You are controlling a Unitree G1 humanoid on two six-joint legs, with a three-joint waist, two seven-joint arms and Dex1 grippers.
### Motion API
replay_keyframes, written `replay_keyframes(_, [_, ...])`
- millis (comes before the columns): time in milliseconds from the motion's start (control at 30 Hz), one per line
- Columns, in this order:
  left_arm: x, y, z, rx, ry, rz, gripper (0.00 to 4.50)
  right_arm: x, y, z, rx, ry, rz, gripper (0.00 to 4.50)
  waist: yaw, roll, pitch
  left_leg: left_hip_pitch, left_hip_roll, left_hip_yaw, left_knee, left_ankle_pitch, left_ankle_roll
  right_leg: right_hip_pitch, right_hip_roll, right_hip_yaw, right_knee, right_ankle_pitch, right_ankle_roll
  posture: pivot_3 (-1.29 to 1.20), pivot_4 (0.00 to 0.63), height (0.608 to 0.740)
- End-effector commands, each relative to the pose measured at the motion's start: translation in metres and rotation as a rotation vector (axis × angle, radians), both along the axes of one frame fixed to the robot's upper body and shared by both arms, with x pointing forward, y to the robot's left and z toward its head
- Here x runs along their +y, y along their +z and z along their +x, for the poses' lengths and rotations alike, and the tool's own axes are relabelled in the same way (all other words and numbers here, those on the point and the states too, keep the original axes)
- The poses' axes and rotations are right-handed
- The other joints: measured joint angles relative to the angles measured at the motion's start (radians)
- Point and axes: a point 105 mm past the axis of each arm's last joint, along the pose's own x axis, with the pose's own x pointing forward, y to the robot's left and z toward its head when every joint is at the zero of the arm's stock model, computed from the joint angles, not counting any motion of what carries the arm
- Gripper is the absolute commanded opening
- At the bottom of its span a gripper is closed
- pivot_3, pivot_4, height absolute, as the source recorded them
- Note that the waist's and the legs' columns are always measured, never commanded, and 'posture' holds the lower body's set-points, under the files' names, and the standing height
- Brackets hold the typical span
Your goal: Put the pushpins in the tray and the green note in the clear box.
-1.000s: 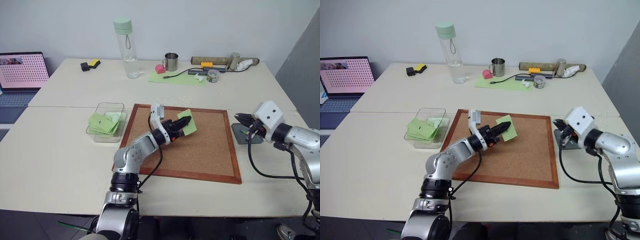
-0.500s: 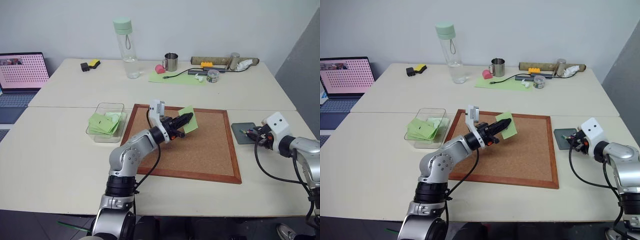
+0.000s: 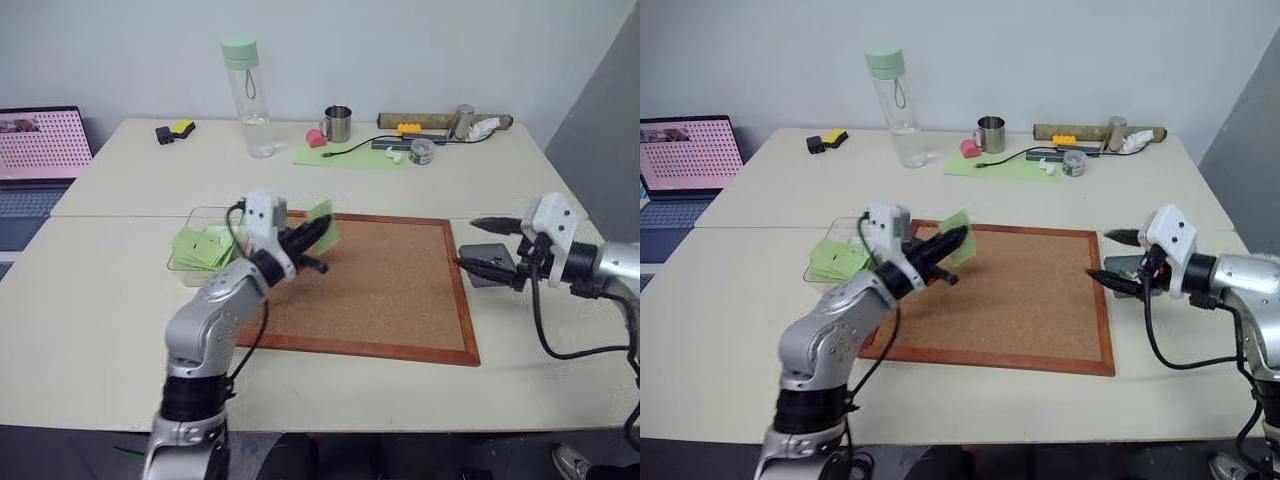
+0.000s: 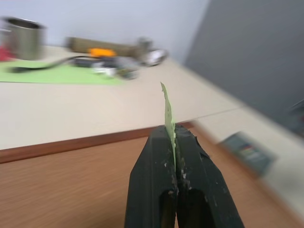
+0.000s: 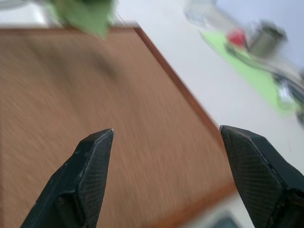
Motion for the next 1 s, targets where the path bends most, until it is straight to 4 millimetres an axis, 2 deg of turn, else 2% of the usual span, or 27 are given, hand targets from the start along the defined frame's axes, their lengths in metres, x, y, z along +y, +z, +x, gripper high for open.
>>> replay_keyframes(33, [0.031, 0.033, 0.0, -0.155, 0.163, 0.043, 0.0, 0.02, 0.028, -0.013, -0.026, 0.108, 0.05, 3.76, 0.007, -0.002, 0.0, 0.0, 0.0, 0.0, 0.0, 0.0, 0.0, 0.0, 0.0, 0.0, 0.0, 0.0, 0.0, 0.0, 0.15, 0.74])
replay_keyframes(133, [0.064, 0.031, 0.008, -0.155, 0.313, 0.1, 0.0, 0.029, 0.031, -0.015, -0.014, 0.148, 0.056, 3.76, 0.018, -0.002, 0.001, -0.001, 0.0, -0.001, 0.0, 0.0, 0.0, 0.0, 0.0, -0.002, -0.002, 0.0, 0.0, 0.0, 0.15, 0.74])
replay_keyframes(233, [0.081, 0.026, 0.011, -0.143, 0.386, 0.16, 0.0, 0.033, 0.032, -0.014, -0.006, 0.163, 0.062, 3.76, 0.024, -0.002, 0.001, -0.001, 0.0, -0.001, 0.0, 0.0, 0.001, 0.0, -0.001, -0.002, -0.002, 0.0, 0.0, 0.0, 0.15, 0.74])
replay_keyframes(433, [0.1, 0.022, 0.018, -0.133, 0.463, 0.203, 0.0, 0.04, 0.033, -0.014, 0.002, 0.188, 0.074, 3.76, 0.023, -0.002, 0.001, -0.001, 0.0, -0.001, 0.0, 0.0, 0.001, 0.0, -0.001, -0.002, -0.002, 0.0, 0.0, 0.0, 0.15, 0.74])
replay_keyframes(533, [0.102, 0.022, 0.02, -0.127, 0.467, 0.204, 0.0, 0.042, 0.033, -0.014, 0.005, 0.193, 0.076, 3.76, 0.023, -0.002, 0.001, -0.001, 0.0, -0.001, 0.0, 0.0, 0.001, 0.0, -0.001, -0.002, -0.002, 0.0, 0.0, 0.0, 0.15, 0.74])
replay_keyframes(567, [0.102, 0.023, 0.02, -0.128, 0.47, 0.208, 0.39, 0.042, 0.033, -0.014, 0.005, 0.194, 0.076, 3.81, 0.023, -0.002, 0.001, -0.002, 0.0, -0.001, 0.0, 0.0, 0.001, 0.0, -0.001, -0.002, -0.002, 0.0, 0.0, 0.0, 0.15, 0.74])
replay_keyframes(700, [0.114, 0.027, 0.021, -0.136, 0.531, 0.21, 1.05, 0.042, 0.032, -0.015, 0.008, 0.194, 0.076, 3.81, 0.023, -0.002, 0.001, -0.002, 0.0, -0.002, 0.0, 0.0, 0.001, 0.0, -0.001, -0.003, -0.002, 0.0, 0.0, 0.0, 0.15, 0.74])
replay_keyframes(767, [0.117, 0.027, 0.022, -0.138, 0.547, 0.215, 1.53, 0.041, 0.031, -0.015, 0.009, 0.194, 0.075, 3.81, 0.023, -0.002, 0.001, -0.002, 0.0, -0.002, 0.0, 0.0, 0.001, 0.0, -0.001, -0.003, -0.002, 0.0, 0.0, 0.0, 0.15, 0.74])
replay_keyframes(1000, [0.114, 0.034, 0.02, -0.165, 0.521, 0.206, 2.86, 0.041, 0.033, -0.014, 0.002, 0.196, 0.073, 3.81, 0.023, -0.002, 0.001, -0.002, 0.0, -0.002, 0.0, 0.0, 0.001, -0.001, -0.001, -0.003, -0.002, 0.0, 0.0, 0.0, 0.15, 0.74])
